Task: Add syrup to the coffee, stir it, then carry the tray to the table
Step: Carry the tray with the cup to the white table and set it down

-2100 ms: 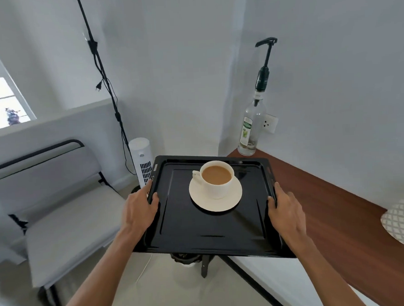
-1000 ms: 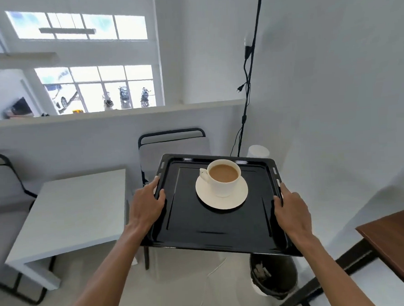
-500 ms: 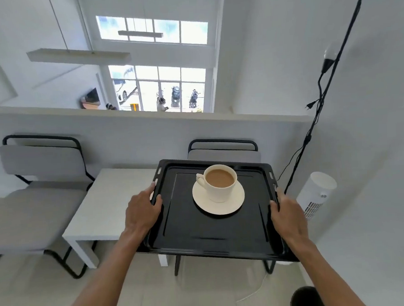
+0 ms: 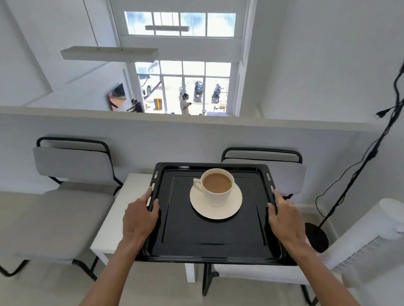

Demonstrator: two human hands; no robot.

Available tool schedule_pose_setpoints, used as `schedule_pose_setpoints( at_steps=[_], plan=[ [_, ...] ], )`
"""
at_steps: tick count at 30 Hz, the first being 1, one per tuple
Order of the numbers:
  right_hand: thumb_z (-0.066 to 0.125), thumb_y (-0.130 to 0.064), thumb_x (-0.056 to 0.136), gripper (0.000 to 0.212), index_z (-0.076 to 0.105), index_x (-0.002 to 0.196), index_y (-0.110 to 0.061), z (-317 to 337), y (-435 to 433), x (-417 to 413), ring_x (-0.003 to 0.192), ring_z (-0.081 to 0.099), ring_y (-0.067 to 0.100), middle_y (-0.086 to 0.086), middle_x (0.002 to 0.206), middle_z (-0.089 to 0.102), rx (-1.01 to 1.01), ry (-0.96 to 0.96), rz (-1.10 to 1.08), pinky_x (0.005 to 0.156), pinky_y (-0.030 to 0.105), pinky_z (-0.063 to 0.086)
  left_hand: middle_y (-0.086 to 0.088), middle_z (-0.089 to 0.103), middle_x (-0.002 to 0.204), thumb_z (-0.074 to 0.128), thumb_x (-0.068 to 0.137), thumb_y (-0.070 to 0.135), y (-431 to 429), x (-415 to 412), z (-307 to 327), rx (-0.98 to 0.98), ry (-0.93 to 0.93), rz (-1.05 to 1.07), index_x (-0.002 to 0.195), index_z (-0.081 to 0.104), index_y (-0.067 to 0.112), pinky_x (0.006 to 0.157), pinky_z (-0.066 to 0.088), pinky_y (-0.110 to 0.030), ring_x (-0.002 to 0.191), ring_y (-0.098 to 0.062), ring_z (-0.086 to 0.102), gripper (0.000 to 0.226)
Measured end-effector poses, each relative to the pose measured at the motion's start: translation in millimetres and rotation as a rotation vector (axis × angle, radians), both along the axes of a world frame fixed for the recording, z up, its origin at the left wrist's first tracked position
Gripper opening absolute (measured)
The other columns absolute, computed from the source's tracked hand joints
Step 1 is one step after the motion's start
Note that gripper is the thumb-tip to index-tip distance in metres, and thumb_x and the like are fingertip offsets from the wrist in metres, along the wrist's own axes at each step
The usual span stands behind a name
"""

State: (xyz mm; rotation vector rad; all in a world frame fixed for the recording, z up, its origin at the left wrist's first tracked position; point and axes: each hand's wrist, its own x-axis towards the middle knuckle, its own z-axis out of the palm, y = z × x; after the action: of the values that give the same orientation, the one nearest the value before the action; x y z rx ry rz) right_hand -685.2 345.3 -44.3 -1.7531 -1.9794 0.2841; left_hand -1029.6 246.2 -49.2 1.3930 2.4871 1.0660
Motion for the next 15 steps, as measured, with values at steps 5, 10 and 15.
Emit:
schedule_pose_setpoints(
  at_steps=[5, 10, 15],
  plan=[
    [0.053, -0.019, 0.105, 0.051, 0.043, 0.153, -0.005, 0.8, 34.5, -54.9, 0.089, 0.069, 0.033, 0.020, 0.103, 0.069, -0.004, 0.016, 0.030, 0.077, 0.037, 0.056, -0.014, 0.073, 0.067, 0.063, 0.098, 0.026, 23.5, -51.6, -2.0, 0.013, 0.001, 0.023, 0.144, 0.060, 0.016, 0.066, 0.054, -0.040, 0.071, -0.037, 0.071, 0.047],
    [0.052, -0.020, 0.105, 0.051, 0.043, 0.154, -0.008, 1.7, 61.5, -103.6, 0.090, 0.068, 0.034, 0.019, 0.100, 0.068, -0.012, 0.005, 0.045, 0.077, 0.039, 0.054, -0.014, 0.076, 0.069, 0.065, 0.097, 0.023, 39.5, -95.7, -5.3, 0.035, 0.002, 0.057, 0.143, 0.062, 0.015, 0.066, 0.051, -0.035, 0.068, -0.034, 0.071, 0.047],
    [0.053, -0.020, 0.105, 0.052, 0.043, 0.154, -0.007, -5.0, 86.4, -158.3, 0.088, 0.069, 0.034, 0.020, 0.101, 0.067, -0.017, 0.018, 0.039, 0.075, 0.038, 0.054, -0.020, 0.080, 0.096, 0.066, 0.097, 0.020, 62.2, -148.1, -10.6, 0.052, -0.007, 0.041, 0.144, 0.060, 0.012, 0.078, 0.058, -0.043, 0.086, -0.041, 0.075, 0.048]
  ],
)
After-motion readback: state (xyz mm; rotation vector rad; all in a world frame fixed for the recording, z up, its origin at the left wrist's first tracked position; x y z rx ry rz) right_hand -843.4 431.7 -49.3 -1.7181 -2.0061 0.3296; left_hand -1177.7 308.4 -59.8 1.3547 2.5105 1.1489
